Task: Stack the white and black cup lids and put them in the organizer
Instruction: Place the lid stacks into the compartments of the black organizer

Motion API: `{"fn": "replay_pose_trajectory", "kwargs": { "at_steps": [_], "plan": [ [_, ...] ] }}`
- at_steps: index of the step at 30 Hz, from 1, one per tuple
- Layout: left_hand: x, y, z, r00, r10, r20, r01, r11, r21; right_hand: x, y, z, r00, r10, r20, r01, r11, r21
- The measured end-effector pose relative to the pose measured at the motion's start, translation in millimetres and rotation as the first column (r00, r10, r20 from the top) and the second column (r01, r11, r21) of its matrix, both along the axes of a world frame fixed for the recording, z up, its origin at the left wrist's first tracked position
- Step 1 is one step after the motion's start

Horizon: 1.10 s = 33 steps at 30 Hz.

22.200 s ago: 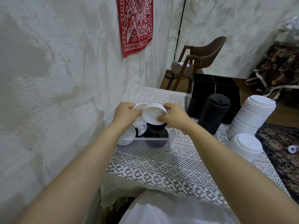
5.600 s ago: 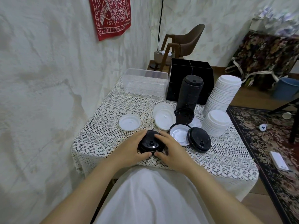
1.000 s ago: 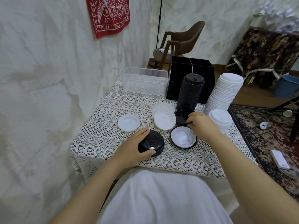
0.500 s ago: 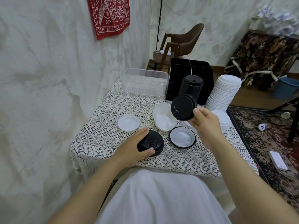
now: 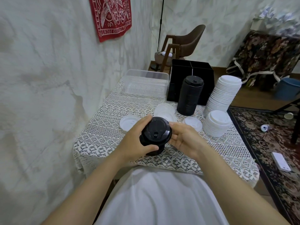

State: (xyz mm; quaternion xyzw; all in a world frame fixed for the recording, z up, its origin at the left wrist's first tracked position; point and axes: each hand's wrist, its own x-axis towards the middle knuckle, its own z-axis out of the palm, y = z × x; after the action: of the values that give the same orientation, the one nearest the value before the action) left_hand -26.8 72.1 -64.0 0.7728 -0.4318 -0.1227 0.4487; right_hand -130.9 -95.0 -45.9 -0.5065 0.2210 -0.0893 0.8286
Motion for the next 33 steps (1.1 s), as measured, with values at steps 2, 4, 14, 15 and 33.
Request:
{"fn": "replay_pose_trajectory", "kwargs": {
  "at_steps": [2,4,14,15,33],
  "plan": [
    [4,1,1,1.000,-0.001,0.028,0.001,1.000,0.021,3,2,0,1.000,0.024,0.000,-0.024,1.000,-0.012],
    [7,3,0,0.999,0.020,0.041,-0.021,0.999,0.028,5,4,-3,1.000,0.022,0.006,-0.022,0.997,-0.068],
    [6,5,-18,0.998,0.062,0.022,-0.064,0.991,0.114,-3,6,-36,0.967,0.210,-0.142,-0.215,0.385,-0.898],
    [4,4,-19,0.998,0.056,0.025,-0.058,0.990,0.132,-3,6,-39,0.968,0.195,-0.159,-0.221,0.356,-0.908],
    [3,1,-33,0.994,0.011,0.110,-0.042,0.960,0.277,2,5,-54,0.919,0.208,-0.335,-0.367,0.134,-0.921]
  ]
}}
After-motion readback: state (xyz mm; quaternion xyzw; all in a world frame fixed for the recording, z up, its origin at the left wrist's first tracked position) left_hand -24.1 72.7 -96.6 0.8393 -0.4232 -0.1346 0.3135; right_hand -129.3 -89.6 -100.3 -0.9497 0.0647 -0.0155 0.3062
